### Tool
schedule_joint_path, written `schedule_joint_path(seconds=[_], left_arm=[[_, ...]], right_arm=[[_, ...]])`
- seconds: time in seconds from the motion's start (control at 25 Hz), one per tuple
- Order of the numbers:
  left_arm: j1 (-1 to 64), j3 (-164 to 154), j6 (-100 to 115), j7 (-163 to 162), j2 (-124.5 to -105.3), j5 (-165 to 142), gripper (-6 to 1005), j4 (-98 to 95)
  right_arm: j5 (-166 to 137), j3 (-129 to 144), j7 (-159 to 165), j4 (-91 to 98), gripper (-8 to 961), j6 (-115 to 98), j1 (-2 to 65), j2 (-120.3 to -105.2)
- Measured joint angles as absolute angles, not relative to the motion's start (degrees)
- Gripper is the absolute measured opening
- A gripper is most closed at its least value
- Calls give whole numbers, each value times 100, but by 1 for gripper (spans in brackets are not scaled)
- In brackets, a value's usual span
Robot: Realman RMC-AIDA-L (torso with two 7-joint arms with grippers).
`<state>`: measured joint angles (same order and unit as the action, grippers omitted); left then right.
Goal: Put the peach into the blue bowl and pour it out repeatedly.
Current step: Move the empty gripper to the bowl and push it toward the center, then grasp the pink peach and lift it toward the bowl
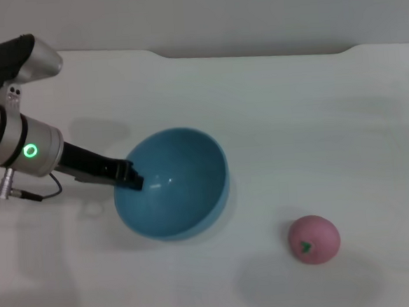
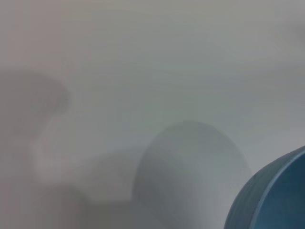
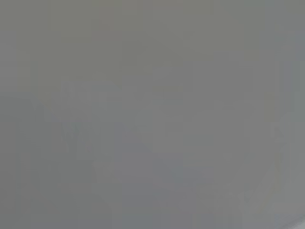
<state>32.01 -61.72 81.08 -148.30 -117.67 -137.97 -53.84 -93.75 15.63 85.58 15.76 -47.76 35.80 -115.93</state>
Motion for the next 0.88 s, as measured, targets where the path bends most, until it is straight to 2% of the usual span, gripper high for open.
schedule_joint_path(seconds=[0.24,0.48,0.6,0.72,0.88], left_arm=[[3223,-6092,7915,-14871,-11774,-13793,0,-5535],[3258,-6093,7696,-15055,-11775,-13802,0,-5596],[3259,-6095,7636,-15101,-11768,-13811,-1,-5597],[3230,-6108,7529,-15093,-11768,-13824,-1,-5662],[3203,-6133,7447,-15101,-11772,-13807,-1,-5694]], right_arm=[[-12001,3246,11579,2637,643,-5363,3859,-11553],[-13864,3754,12360,3097,642,-7009,4481,-11554],[-14453,4295,12606,3272,642,-7443,4704,-11642],[-14989,5451,12740,3649,643,-7770,4790,-11839],[-15049,6037,12795,3757,643,-7852,4807,-11890]])
